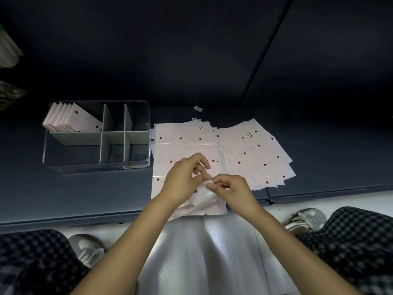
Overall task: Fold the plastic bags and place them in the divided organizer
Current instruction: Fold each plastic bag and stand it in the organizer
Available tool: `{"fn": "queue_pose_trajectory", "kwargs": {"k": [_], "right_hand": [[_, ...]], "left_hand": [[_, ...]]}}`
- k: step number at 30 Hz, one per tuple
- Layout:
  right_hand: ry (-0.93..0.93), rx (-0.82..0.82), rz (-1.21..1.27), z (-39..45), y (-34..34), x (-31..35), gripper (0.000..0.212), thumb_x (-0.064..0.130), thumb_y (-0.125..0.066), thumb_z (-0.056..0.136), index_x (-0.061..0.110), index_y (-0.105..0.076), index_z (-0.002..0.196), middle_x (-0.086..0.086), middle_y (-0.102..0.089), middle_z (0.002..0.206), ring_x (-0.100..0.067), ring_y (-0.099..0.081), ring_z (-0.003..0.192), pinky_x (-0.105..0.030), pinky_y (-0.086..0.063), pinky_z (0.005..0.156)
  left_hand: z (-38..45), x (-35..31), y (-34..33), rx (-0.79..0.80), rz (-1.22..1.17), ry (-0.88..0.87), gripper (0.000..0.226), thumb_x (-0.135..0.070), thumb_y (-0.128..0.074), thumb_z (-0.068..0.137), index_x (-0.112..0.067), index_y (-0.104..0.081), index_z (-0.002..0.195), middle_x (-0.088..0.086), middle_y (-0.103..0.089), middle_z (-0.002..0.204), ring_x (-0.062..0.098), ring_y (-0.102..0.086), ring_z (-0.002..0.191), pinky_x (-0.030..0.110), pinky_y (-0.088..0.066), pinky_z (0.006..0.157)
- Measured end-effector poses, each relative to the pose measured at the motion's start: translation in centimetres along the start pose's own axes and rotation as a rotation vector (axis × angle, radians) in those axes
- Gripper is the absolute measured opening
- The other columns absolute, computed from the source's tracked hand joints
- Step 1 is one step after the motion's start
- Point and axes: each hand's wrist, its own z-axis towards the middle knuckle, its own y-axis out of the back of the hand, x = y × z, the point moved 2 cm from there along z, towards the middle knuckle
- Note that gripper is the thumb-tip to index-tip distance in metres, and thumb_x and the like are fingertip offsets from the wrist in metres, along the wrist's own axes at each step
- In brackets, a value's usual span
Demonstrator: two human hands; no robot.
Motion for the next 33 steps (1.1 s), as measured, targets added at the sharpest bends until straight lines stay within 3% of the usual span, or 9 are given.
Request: {"fn": "queue_pose_trajectory", "kwargs": {"k": [8, 10, 14, 17, 22, 25, 27, 30, 33], "right_hand": [[0.014, 0.013, 0.140, 0.3, 0.2, -0.3, 0.006, 0.011, -0.068, 0.084, 0.011, -0.067, 0.078, -0.015, -0.056, 0.071, -0.017, -0.049, 0.068, -0.033, -0.041, 0.067], [-0.025, 0.056, 0.117, 0.3, 0.2, -1.2, 0.007, 0.010, -0.069, 0.083, 0.012, -0.068, 0.076, -0.014, -0.060, 0.072, -0.013, -0.053, 0.071, -0.033, -0.044, 0.070], [-0.109, -0.038, 0.163, 1.3, 0.5, -3.0, 0.048, 0.008, -0.061, 0.089, 0.029, -0.057, 0.047, 0.017, -0.046, 0.044, 0.005, -0.042, 0.044, -0.007, -0.032, 0.047], [-0.172, -0.214, 0.195, 3.9, 1.1, -4.2, 0.033, 0.012, -0.061, 0.090, 0.014, -0.057, 0.057, 0.004, -0.053, 0.057, -0.009, -0.048, 0.058, -0.021, -0.038, 0.060], [-0.239, -0.284, 0.029, 8.5, 0.9, -5.4, 0.040, 0.017, -0.062, 0.089, 0.016, -0.044, 0.054, 0.003, -0.043, 0.054, -0.013, -0.038, 0.055, -0.026, -0.029, 0.054], [-0.297, -0.265, -0.153, 10.5, 0.3, -6.1, 0.032, 0.022, -0.061, 0.089, 0.008, -0.047, 0.065, -0.006, -0.045, 0.063, -0.019, -0.041, 0.062, -0.027, -0.028, 0.054], [-0.341, -0.282, -0.214, 11.2, 0.0, -6.4, 0.031, 0.023, -0.060, 0.089, 0.010, -0.044, 0.066, -0.004, -0.044, 0.063, -0.021, -0.042, 0.065, -0.026, -0.028, 0.052], [-0.403, -0.325, -0.257, 11.7, -0.2, -6.6, 0.025, 0.024, -0.057, 0.090, 0.011, -0.046, 0.071, -0.001, -0.049, 0.072, -0.021, -0.045, 0.073, -0.026, -0.029, 0.053], [-0.437, -0.340, -0.263, 12.1, -0.2, -6.6, 0.033, 0.024, -0.056, 0.090, 0.017, -0.038, 0.063, 0.006, -0.041, 0.066, -0.023, -0.045, 0.079, -0.024, -0.028, 0.052]], "left_hand": [[-0.4, -0.1, -0.6, -0.116, -0.322, 0.037, 0.022, -0.004, -0.060, 0.089, -0.026, -0.053, 0.089, -0.007, -0.060, 0.072, 0.008, -0.052, 0.071, 0.021, -0.042, 0.072], [-0.4, 0.0, -0.4, -0.119, -0.258, 0.007, 0.024, -0.007, -0.061, 0.088, -0.029, -0.056, 0.090, -0.015, -0.060, 0.071, 0.006, -0.054, 0.080, 0.018, -0.042, 0.076], [-0.5, 0.1, -0.2, -0.321, 0.078, -0.171, 0.014, -0.017, -0.060, 0.091, -0.027, -0.060, 0.100, -0.020, -0.058, 0.094, 0.004, -0.047, 0.095, 0.012, -0.036, 0.080], [-0.8, 0.7, -0.8, -0.438, 0.255, -0.294, 0.015, -0.023, -0.053, 0.093, -0.018, -0.064, 0.103, -0.007, -0.060, 0.104, 0.010, -0.048, 0.100, 0.021, -0.039, 0.083], [-1.6, 4.2, -3.6, -0.248, 0.475, -0.281, 0.028, -0.018, -0.064, 0.088, -0.012, -0.064, 0.115, 0.009, -0.059, 0.128, 0.028, -0.054, 0.119, 0.043, -0.047, 0.098], [-2.5, 7.2, -5.1, 0.011, 0.639, -0.094, 0.058, -0.036, -0.042, 0.099, -0.015, -0.022, 0.149, 0.005, -0.007, 0.158, 0.026, -0.005, 0.146, 0.044, -0.004, 0.119], [-3.3, 9.2, -5.7, 0.108, 0.756, -0.024, 0.066, -0.046, -0.027, 0.100, -0.017, 0.005, 0.150, 0.000, 0.018, 0.155, 0.023, 0.016, 0.144, 0.042, 0.010, 0.118], [-4.2, 10.0, -5.5, 0.140, 0.862, -0.022, 0.067, -0.051, -0.030, 0.096, -0.010, -0.025, 0.148, 0.009, -0.017, 0.155, 0.027, -0.018, 0.143, 0.051, -0.016, 0.116], [-4.5, 10.5, -5.3, 0.103, 0.911, -0.049, 0.068, -0.053, -0.020, 0.093, -0.011, -0.035, 0.144, 0.009, -0.030, 0.151, 0.026, -0.031, 0.139, 0.047, -0.018, 0.107]]}}
